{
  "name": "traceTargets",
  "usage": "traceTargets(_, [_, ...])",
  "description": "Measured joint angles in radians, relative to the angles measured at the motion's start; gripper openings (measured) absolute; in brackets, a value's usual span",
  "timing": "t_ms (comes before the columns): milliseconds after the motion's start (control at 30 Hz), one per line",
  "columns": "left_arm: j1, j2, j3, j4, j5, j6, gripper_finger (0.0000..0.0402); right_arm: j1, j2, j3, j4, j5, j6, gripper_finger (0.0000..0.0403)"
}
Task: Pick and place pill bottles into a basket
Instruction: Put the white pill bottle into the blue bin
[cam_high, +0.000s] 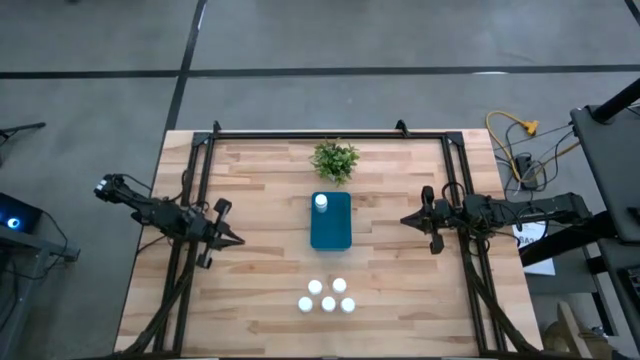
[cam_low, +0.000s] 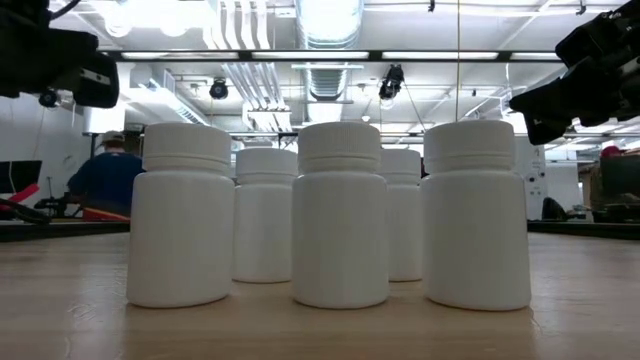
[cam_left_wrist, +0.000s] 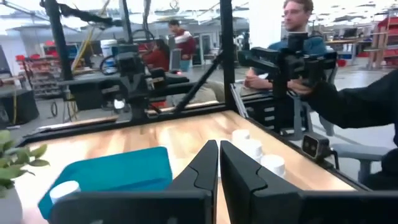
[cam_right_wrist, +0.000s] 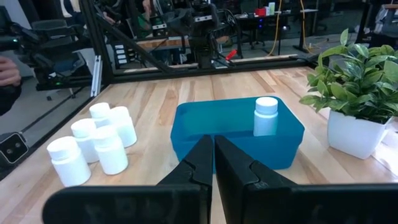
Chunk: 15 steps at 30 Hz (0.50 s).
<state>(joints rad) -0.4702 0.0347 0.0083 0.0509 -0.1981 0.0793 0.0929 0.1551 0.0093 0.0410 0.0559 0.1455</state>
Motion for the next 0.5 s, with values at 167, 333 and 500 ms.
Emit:
traceTargets(167, [0.015,-0.006,0.000,-0.001,-0.003,0.014,0.0000,0.000,0.002,0.000,0.001,0.000,-0.002,0.0008])
traceTargets(333, [0.044,0.006,-0.001,-0.003,-0.010,0.032,0.0000,0.000,0.002,0.000,0.001,0.000,-0.013,0.0008])
traceTargets(500, [0.094,0.012,-0.001,-0.002,-0.021,0.035,0.0000,0.000,0.002,0.000,0.001,0.000,-0.018,0.0008])
